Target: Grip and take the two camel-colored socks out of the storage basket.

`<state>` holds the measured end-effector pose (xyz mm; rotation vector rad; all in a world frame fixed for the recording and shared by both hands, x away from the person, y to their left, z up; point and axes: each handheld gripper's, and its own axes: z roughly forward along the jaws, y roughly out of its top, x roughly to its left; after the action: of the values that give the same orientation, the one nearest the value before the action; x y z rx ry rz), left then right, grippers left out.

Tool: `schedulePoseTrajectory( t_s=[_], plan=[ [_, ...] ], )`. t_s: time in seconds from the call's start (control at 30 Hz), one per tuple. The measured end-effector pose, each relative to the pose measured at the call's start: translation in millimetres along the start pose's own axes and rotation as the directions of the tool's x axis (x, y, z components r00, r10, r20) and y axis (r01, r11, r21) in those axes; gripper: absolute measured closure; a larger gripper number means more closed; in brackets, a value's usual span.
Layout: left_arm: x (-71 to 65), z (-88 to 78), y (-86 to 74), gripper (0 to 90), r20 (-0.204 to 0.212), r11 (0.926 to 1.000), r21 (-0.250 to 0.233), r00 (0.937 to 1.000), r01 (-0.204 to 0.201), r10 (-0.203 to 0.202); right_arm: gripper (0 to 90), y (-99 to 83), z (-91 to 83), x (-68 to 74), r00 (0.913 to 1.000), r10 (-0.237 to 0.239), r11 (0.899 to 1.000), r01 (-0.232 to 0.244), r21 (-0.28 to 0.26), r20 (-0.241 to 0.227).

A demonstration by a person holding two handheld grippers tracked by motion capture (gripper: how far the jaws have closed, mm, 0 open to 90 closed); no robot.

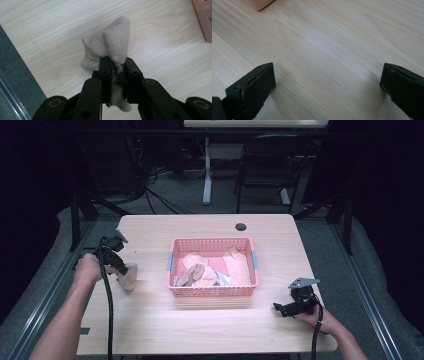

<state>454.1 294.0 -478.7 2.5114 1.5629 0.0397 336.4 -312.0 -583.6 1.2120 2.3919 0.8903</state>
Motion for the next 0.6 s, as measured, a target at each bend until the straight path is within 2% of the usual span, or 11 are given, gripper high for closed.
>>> schedulePoseTrajectory(
  t_s=[0.13,0.23,0.4,0.47,0.57,0.6],
  plan=[
    [1.5,9.0,-3.1,77.7,0.010,0.9999,0.010,0.9999,0.010,-0.010,0.0,0.0,0.1,0.0,1.0000,0.000,1.000,0.000,-0.001,0.000],
    [4.0,22.1,-7.8,76.8,0.019,0.9995,0.027,0.9996,0.020,-0.020,0.0,0.0,0.0,0.0,1.0000,0.000,1.000,0.000,-0.001,0.000],
    [6.1,26.1,-10.8,74.5,0.024,0.9991,0.027,0.9991,0.033,-0.034,0.0,0.0,0.1,0.1,1.0000,0.000,1.000,0.000,-0.001,0.000],
    [6.3,22.9,-11.5,71.9,0.022,0.9992,0.023,0.9992,0.032,-0.033,0.0,0.1,-0.1,0.2,1.0000,0.001,1.000,-0.001,0.002,0.000],
    [6.0,17.7,-11.9,54.6,0.017,0.9986,0.009,0.9985,0.052,-0.052,0.0,0.0,0.1,0.1,1.0000,0.000,1.000,0.000,-0.001,0.000],
    [5.1,10.5,-12.3,47.6,0.015,0.9984,-0.015,0.9985,0.054,-0.054,0.0,0.1,-0.1,0.2,1.0000,0.002,1.000,-0.002,0.002,0.000]
  ],
)
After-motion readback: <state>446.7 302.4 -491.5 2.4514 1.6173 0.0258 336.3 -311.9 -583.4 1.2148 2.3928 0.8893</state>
